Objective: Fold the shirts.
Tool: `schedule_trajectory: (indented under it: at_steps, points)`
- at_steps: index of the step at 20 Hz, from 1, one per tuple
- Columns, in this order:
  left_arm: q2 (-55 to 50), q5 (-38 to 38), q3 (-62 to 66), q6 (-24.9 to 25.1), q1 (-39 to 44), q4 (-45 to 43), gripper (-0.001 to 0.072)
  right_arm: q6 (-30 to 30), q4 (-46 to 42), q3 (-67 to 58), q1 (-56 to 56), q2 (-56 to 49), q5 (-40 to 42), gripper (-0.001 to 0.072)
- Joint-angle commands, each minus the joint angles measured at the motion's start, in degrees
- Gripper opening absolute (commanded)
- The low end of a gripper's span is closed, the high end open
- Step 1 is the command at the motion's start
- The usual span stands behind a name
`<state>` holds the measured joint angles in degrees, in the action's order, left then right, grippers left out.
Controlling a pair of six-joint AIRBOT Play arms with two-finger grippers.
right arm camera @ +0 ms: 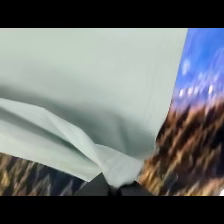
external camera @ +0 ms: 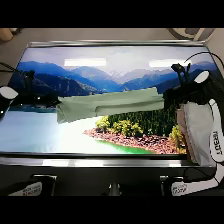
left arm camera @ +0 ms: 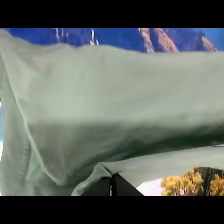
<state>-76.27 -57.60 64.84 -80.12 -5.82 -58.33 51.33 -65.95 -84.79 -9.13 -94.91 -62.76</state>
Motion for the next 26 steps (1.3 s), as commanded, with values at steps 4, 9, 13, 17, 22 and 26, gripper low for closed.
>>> schedule_trajectory:
  at_steps: [4,9,13,17,22,26]
  points:
    - [-18.4,-1.5,11.4,-2.5,-0.2,-0.1,0.0027,4.0,0.5,-6.3,3.3,-11.9,7.4,0.0023]
    - [-21.8,-3.6,12.4,-4.7,-0.6,-0.1,0.0447,2.1,2.6,-7.2,3.1,-12.5,6.1,0.0485]
    - [-19.7,-11.6,18.1,-1.6,-2.3,-0.1,0.0527,2.2,-0.7,-7.9,-0.5,-8.8,5.0,0.0678]
    - [-13.0,-10.4,18.6,-1.2,-1.1,-0.1,0.0524,4.6,9.6,-7.9,-5.5,-13.4,-0.7,0.0677]
    - [-7.8,-10.0,18.6,-0.8,3.9,-0.1,0.0522,6.9,15.9,-7.9,-3.8,-17.9,-3.1,0.0666]
    - [-8.0,-7.1,18.6,-0.9,9.8,-0.1,0.0522,10.6,15.9,-7.9,-1.6,-19.1,0.0,0.0521]
